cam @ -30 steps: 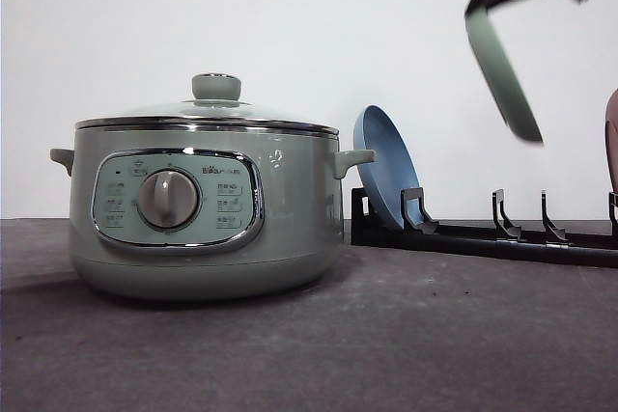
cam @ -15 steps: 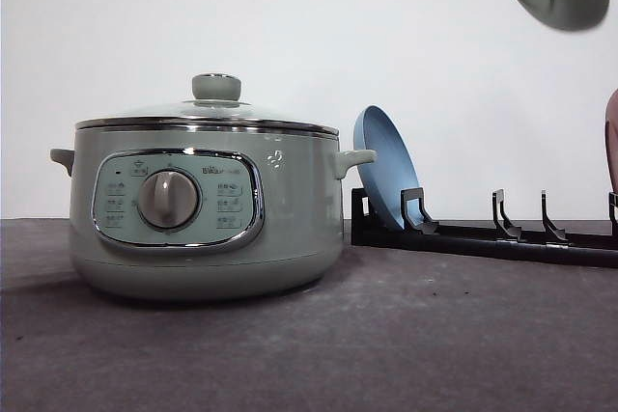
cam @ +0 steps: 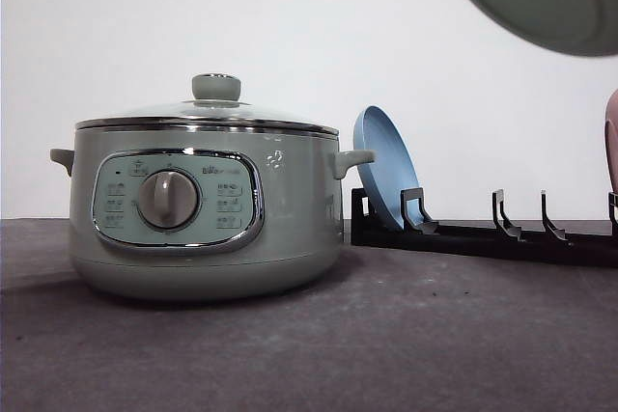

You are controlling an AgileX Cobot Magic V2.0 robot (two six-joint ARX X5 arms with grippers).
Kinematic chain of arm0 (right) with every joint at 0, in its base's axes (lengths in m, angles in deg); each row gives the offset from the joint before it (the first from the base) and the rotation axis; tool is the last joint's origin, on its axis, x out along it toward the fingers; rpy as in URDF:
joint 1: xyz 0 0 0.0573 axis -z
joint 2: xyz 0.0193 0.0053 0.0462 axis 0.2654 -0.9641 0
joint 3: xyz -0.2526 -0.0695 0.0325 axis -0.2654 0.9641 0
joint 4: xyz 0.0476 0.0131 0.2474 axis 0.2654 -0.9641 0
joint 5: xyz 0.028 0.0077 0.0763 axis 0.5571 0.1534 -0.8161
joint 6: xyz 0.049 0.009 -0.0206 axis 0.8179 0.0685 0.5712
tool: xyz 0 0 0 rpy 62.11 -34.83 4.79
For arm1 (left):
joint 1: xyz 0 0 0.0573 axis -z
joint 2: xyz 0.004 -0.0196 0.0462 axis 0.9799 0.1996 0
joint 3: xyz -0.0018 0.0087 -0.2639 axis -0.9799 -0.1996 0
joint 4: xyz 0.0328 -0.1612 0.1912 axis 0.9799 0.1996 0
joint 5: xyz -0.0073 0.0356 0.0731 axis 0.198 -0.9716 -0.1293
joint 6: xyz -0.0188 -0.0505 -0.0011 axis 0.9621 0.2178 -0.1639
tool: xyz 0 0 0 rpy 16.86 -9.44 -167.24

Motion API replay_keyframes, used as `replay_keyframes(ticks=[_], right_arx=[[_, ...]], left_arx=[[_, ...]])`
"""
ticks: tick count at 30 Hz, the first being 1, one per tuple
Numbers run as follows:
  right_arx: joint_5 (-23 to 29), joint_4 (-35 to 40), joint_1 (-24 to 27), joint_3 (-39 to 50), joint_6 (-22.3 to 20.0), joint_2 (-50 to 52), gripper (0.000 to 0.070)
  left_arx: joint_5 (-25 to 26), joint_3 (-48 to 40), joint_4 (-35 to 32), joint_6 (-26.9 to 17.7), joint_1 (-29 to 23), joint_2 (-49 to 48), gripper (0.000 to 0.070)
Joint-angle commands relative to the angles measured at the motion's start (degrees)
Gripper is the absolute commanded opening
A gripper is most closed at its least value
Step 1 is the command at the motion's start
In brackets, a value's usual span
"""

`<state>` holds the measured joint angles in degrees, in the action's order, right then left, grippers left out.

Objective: Transfer potato from steamer to green plate

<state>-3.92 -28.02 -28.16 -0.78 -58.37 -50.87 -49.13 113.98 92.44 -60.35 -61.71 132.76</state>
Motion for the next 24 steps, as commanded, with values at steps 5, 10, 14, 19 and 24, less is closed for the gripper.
replay_keyframes(ticks=[5, 10, 14, 19, 24], right_arx=[[10.2, 1.3, -9.5, 7.2, 4.6, -0.8, 0.0005], [15.9, 1.9, -15.6, 12.7, 9.0, -2.4, 0.0005], [19.1, 2.3, -19.1, 16.9, 11.0, -4.6, 0.0005], [19.7, 5.0, -22.7, 22.1, 11.4, -7.9, 0.0005], [22.8, 9.7, -25.4, 26.5, 12.3, -12.2, 0.0005]], left_arx=[[0.1, 1.2, -0.2, -0.5, 0.2, 0.6, 0.07], [0.1, 1.2, -0.1, -0.5, 0.2, 0.6, 0.07], [0.1, 1.2, -0.2, -0.5, 0.2, 0.6, 0.07], [0.1, 1.2, -0.2, -0.5, 0.2, 0.6, 0.07], [0.1, 1.2, -0.1, -0.5, 0.2, 0.6, 0.07]])
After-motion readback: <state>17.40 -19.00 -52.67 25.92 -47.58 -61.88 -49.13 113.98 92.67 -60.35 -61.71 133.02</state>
